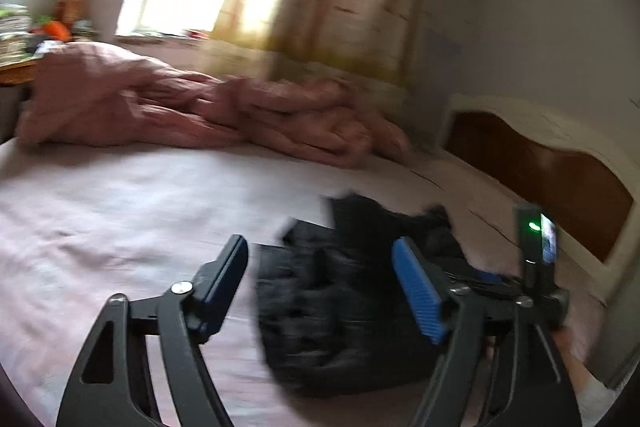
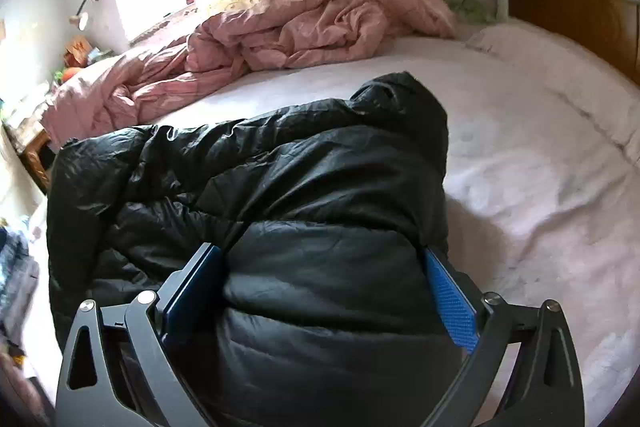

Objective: Fold large clothes

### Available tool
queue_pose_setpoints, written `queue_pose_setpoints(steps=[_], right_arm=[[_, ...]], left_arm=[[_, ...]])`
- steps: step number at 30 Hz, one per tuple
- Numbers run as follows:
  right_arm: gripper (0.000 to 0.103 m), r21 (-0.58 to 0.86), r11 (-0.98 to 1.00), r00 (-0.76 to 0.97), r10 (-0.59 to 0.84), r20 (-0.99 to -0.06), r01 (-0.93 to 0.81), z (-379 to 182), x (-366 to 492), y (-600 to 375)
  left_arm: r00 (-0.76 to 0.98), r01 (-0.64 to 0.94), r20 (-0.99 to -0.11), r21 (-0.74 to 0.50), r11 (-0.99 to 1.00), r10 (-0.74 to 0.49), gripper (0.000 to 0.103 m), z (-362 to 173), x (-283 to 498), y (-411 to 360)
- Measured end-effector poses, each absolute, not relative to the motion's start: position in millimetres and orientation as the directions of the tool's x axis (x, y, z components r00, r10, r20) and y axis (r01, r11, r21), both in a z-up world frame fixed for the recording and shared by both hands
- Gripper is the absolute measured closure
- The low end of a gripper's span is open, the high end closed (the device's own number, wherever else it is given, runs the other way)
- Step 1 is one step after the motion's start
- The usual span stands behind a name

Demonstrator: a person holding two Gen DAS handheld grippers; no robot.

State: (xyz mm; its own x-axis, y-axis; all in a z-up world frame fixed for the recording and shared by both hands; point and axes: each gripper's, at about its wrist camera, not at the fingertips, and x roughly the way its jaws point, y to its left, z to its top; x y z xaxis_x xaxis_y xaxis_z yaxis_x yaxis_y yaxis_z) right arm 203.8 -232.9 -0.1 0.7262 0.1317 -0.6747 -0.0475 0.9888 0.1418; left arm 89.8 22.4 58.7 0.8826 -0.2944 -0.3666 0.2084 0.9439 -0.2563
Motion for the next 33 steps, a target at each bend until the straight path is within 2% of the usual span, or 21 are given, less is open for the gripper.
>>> queue_pose_setpoints(steps=[4,8,12,13,15,17,19,22,24,25,26,27,29,33], right_arm=[[0.004,0.086,0.995,0.741,0.098,-0.664,-0.055,3,198,-222],[0.004,0.099,0.99,0.727,0.138,-0.672,-0.096,7,193,-225],[0.004,0.093,0.987,0.735,0.158,-0.659,-0.128,12,183,-234],[0.004,0.09,0.99,0.763,0.138,-0.631,-0.105,16,175,-242],[0.004,0.088,0.995,0.809,0.088,-0.581,-0.045,22,162,-257],[0.004,0.125,0.992,0.823,0.072,-0.563,-0.001,24,157,-280],[0.003,0.191,0.982,0.804,0.104,-0.586,0.012,20,159,-298],[0.003,0.342,0.939,0.734,0.213,-0.645,0.027,0,171,-328],[0.004,0.428,0.904,0.684,0.308,-0.661,0.007,-17,179,-337],[0.006,0.468,0.884,0.662,0.351,-0.662,-0.001,-26,182,-339],[0.015,0.5,0.866,0.642,0.395,-0.657,-0.021,-31,185,-339],[0.02,0.511,0.859,0.629,0.419,-0.655,-0.041,-35,186,-335],[0.024,0.474,0.877,0.634,0.413,-0.654,-0.082,-30,185,-322],[0.025,0.3,0.94,0.67,0.327,-0.667,-0.161,-17,177,-285]], left_arm=[[0.847,0.211,-0.452,-0.193,0.958,-0.278,0.024,44,118,0],[0.764,0.18,-0.567,-0.27,0.946,-0.307,0.023,16,153,-4],[0.742,0.056,-0.602,-0.385,0.921,-0.297,0.023,-8,160,23],[0.741,0.041,-0.608,-0.383,0.923,-0.286,0.023,-11,161,26],[0.739,0.029,-0.635,-0.303,0.952,-0.224,0.022,-16,162,24],[0.751,0.025,-0.634,-0.25,0.968,-0.183,0.022,-19,159,20],[0.754,0.024,-0.635,-0.229,0.973,-0.168,0.022,-22,161,13],[0.76,0.024,-0.633,-0.2,0.98,-0.148,0.022,-24,161,9],[0.771,0.031,-0.614,-0.225,0.974,-0.167,0.022,-22,158,10],[0.786,0.033,-0.591,-0.253,0.967,-0.181,0.023,-18,152,14],[0.809,0.045,-0.551,-0.289,0.956,-0.205,0.023,-14,144,16],[0.824,0.076,-0.514,-0.314,0.946,-0.237,0.023,-9,136,16],[0.838,0.124,-0.476,-0.309,0.943,-0.267,0.021,3,126,11],[0.838,0.17,-0.453,-0.312,0.935,-0.303,0.009,17,121,0]])
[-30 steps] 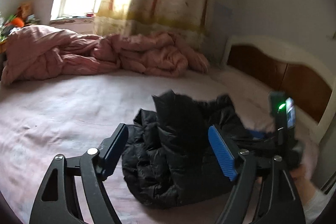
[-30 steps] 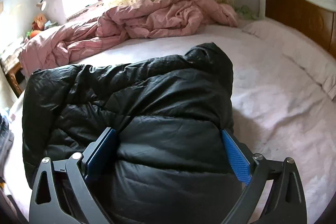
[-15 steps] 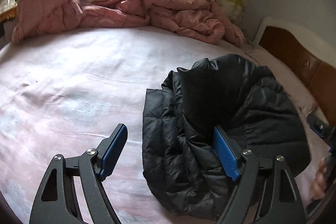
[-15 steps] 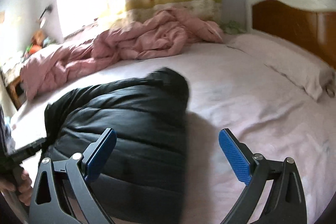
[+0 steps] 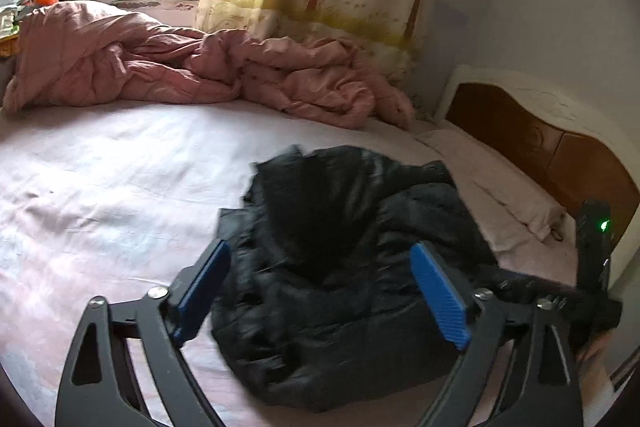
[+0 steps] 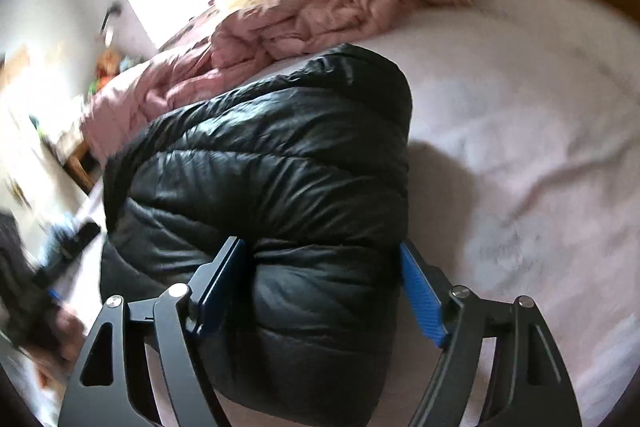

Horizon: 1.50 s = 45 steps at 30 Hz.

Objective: Fold large clothes

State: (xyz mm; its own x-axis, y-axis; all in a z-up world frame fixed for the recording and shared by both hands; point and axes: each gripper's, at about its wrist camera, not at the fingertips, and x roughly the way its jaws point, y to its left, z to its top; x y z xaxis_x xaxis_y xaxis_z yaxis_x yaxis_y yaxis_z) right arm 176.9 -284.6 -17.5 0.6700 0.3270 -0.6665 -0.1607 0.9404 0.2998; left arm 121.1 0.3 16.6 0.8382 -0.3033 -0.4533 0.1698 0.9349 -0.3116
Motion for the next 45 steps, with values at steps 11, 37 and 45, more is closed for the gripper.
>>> queue_pose_setpoints(steps=[11,37,45], right_arm=[[0.015,0.162,0.975,0.713,0.221,-0.665,-0.151,-8,164,-259],[0.049,0.642,0.753,0.581,0.591,-0.56,-0.146,-23,184,-337],[0.048,0.601,0.797,0.709,0.459,-0.536,-0.062,32,151,-430]], left_arm=[[0.767,-0.041,-0.61,-0.353,0.935,-0.197,0.0,-33,150,12],[0.516,0.063,-0.437,-0.838,0.542,-0.737,0.052,-48,188,8],[0.452,0.231,-0.409,-0.804,0.548,-0.792,0.053,1,207,-117]])
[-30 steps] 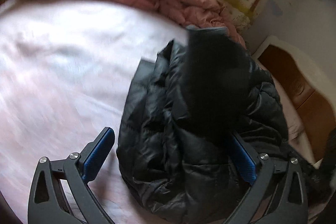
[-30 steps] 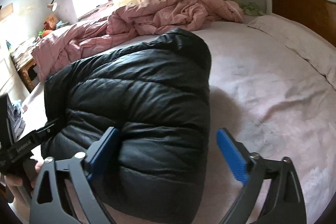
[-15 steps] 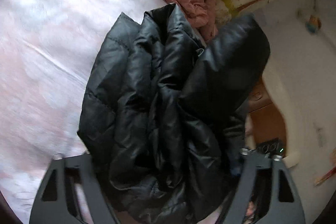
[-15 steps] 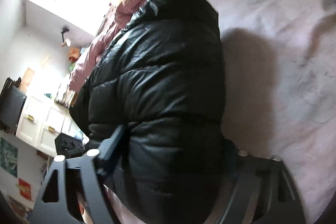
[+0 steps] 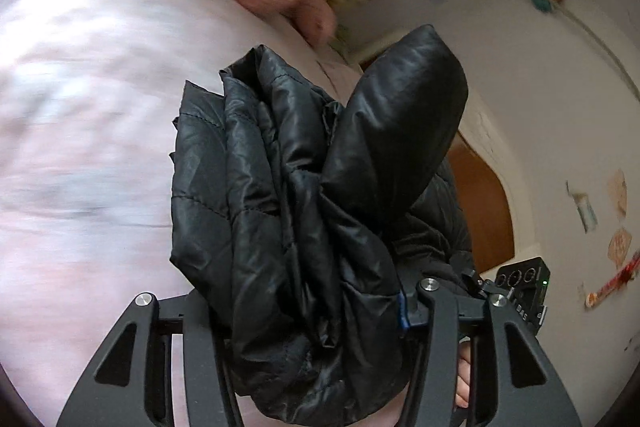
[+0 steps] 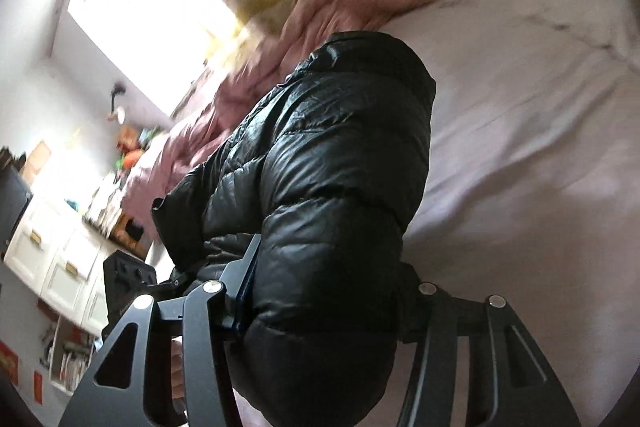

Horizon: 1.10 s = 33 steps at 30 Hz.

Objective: Fold large clothes

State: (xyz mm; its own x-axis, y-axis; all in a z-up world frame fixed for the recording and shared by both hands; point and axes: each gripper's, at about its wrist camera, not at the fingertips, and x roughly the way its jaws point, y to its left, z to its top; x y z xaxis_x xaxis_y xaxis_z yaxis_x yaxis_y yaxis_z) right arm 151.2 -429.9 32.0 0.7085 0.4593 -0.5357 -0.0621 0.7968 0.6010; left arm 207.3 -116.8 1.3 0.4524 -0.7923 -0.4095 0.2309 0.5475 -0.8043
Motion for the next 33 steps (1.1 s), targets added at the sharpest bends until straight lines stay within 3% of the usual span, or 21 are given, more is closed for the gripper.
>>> queue_pose_setpoints(steps=[8,15,19,22,25,28,29,33], right_arm=[[0.046,0.613,0.786,0.797,0.321,-0.512,0.076,53,124,-568],[0.045,0.575,0.797,0.891,0.11,-0.441,0.185,80,88,-676],[0.044,0.441,0.85,0.894,-0.074,-0.442,0.288,86,74,-716],[0.043,0.373,0.837,0.842,-0.175,-0.51,0.4,66,77,-738],[0.043,0.321,0.807,0.772,-0.24,-0.589,0.495,33,86,-748],[0.032,0.254,0.798,0.746,-0.327,-0.581,0.547,13,82,-748],[0.027,0.229,0.793,0.735,-0.358,-0.575,0.565,10,83,-747],[0.023,0.196,0.778,0.707,-0.395,-0.586,0.597,10,86,-740]], left_arm=[[0.374,0.422,-0.409,-0.724,0.545,-0.832,0.053,31,225,-271],[0.27,0.587,-0.302,-0.701,0.405,-0.914,0.053,37,254,-407],[0.228,0.589,-0.344,-0.696,0.411,-0.911,0.053,14,267,-464],[0.234,0.573,-0.407,-0.676,0.464,-0.883,0.053,-15,266,-487],[0.251,0.59,-0.446,-0.633,0.501,-0.859,0.045,-32,264,-495],[0.291,0.585,-0.511,-0.574,0.573,-0.809,0.025,-29,262,-503],[0.307,0.598,-0.522,-0.544,0.588,-0.796,0.024,-26,261,-514],[0.346,0.626,-0.529,-0.484,0.611,-0.774,0.022,-17,256,-512]])
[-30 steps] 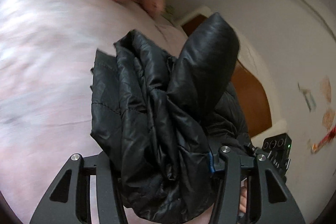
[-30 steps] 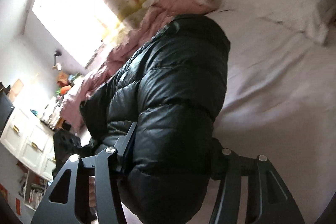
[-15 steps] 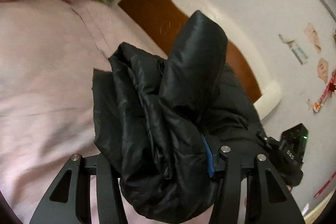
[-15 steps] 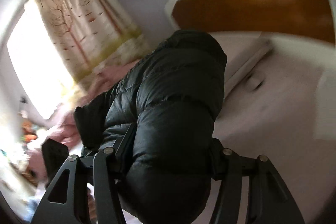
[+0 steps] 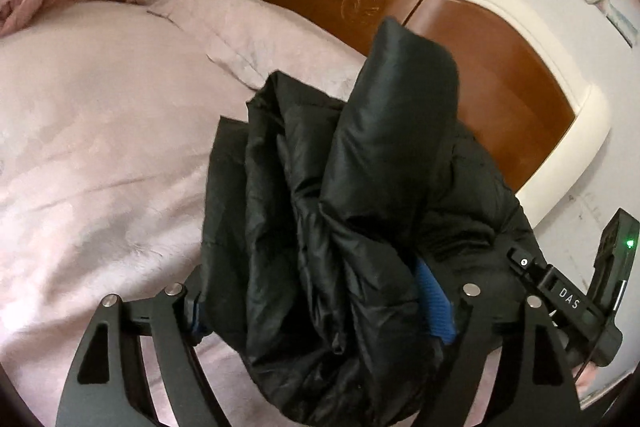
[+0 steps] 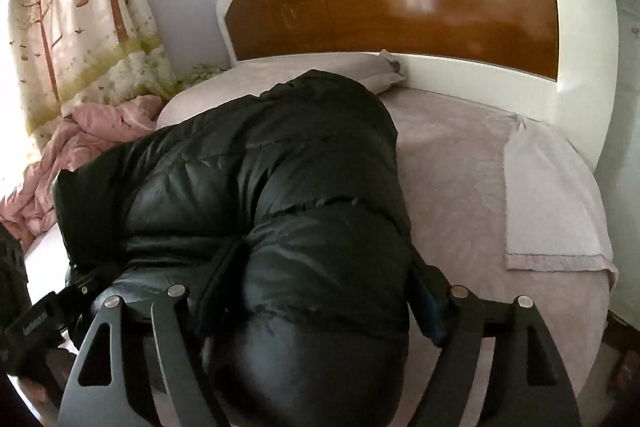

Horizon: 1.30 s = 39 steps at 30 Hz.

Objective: Fold large clothes

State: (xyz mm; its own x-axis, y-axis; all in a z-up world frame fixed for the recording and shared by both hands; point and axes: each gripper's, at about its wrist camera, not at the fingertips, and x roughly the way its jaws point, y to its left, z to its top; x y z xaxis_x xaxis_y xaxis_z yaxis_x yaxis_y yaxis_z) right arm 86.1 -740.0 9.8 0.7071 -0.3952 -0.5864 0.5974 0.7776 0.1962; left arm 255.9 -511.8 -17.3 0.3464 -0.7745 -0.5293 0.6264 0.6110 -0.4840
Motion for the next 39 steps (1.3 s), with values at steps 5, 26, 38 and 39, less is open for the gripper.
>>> queue_pose_setpoints(steps=[5,26,38,39], right_arm=[[0.016,0.135,0.778,0.689,-0.444,-0.573,0.614,7,82,-735],[0.005,0.081,0.714,0.696,-0.642,-0.322,0.695,106,17,-608],[0.0,0.006,0.846,0.807,-0.506,-0.304,0.533,93,-35,-486],[0.0,-0.014,0.851,0.804,-0.501,-0.321,0.525,86,-35,-480]], left_arm=[[0.389,0.647,-0.556,-0.402,0.648,-0.734,0.012,-16,249,-515],[0.629,0.668,-0.416,-0.144,0.73,-0.657,0.001,97,177,-393],[0.765,0.587,-0.277,-0.075,0.806,-0.582,0.0,79,98,-302],[0.777,0.572,-0.271,-0.074,0.817,-0.569,0.0,71,95,-299]])
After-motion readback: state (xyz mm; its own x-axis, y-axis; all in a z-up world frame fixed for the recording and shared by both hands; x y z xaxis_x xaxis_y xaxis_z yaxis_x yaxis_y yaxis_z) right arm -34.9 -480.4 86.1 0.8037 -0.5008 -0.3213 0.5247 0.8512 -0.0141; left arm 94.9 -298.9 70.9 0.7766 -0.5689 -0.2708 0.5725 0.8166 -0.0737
